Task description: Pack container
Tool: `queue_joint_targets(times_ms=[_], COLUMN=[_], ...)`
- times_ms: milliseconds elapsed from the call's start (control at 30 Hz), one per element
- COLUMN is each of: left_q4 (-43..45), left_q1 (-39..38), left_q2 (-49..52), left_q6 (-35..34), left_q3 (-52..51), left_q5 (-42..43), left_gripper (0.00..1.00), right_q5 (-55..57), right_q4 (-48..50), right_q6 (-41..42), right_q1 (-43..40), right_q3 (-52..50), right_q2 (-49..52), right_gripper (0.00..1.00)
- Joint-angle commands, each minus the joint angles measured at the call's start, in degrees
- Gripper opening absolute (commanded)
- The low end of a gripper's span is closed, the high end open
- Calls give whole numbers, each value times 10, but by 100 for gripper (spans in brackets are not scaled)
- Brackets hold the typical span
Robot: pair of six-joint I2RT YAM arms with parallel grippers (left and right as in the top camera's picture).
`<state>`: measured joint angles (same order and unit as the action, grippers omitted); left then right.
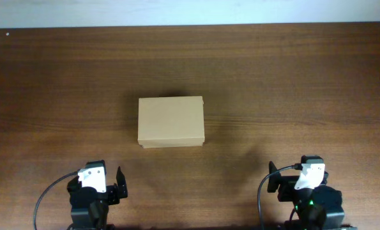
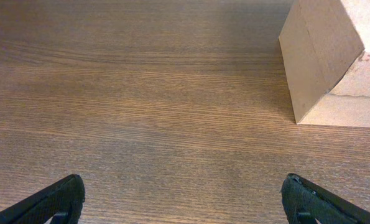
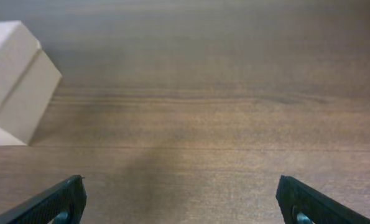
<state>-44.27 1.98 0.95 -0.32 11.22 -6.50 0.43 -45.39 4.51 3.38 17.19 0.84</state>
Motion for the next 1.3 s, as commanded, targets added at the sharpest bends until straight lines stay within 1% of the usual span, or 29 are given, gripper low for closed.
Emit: queue_joint_targets(times_ms=[0, 233, 1267], left_q4=[1, 1, 1], left_q1=[-2, -2, -2], left_q2=[-7, -7, -7], left_q6=[-8, -8, -8], left_q3=[-6, -6, -6], left_q5=[-8, -8, -8], left_gripper=[99, 100, 99], right_q5=[-12, -23, -22], right_q4=[7, 16, 17], right_q6=[0, 0, 0], right_q1=[-7, -7, -7], right_q3=[-32, -78, -78], right_q2=[-7, -7, -7], right_gripper=[99, 99, 99])
